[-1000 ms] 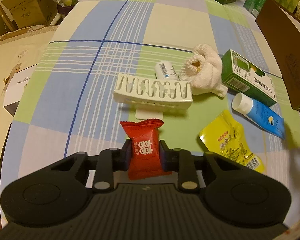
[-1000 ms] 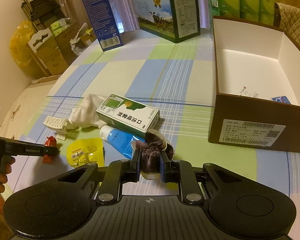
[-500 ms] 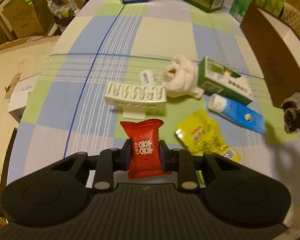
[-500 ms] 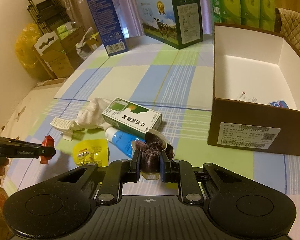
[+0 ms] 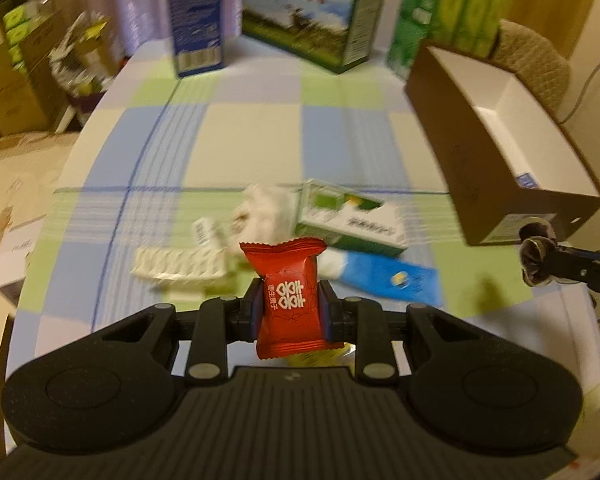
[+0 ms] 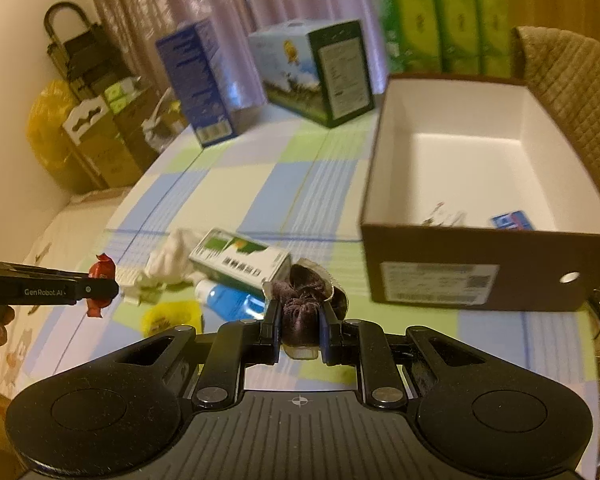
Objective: Organize objects
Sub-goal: 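Carry the hair tie and red candy packet with both tools into the box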
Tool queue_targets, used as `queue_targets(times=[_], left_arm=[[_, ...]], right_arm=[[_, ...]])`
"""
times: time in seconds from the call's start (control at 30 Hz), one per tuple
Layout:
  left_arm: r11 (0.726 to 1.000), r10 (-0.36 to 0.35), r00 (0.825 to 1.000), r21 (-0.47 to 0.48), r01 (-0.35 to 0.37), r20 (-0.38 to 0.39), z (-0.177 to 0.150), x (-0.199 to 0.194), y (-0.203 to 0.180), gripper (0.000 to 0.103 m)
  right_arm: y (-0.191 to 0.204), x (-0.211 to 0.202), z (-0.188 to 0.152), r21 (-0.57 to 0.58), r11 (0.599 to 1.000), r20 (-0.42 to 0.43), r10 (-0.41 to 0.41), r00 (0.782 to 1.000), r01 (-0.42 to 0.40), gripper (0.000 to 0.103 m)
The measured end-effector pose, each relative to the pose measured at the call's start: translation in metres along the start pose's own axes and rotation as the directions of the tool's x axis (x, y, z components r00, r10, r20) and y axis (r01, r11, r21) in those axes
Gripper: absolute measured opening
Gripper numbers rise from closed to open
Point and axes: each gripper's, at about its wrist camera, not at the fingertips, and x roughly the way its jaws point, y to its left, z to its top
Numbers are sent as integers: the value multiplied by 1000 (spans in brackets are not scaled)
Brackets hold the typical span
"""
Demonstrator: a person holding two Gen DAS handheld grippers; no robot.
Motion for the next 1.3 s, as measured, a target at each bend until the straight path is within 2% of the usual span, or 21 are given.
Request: queue_targets(times=[0.3, 0.73, 1.3], left_arm=[[994, -72, 997, 83, 70, 25, 21, 1, -52, 23], [967, -180, 981, 195, 163, 70, 59, 7, -140, 23], [944, -242, 966, 254, 213, 90, 118, 42, -228, 23]], right_arm=[[-31, -31, 8, 52, 998, 70, -27, 997, 23, 15], [-84, -63, 37, 96, 994, 161, -60, 985, 45, 15], [-150, -53, 78, 95, 993, 185, -90, 979, 73, 15]])
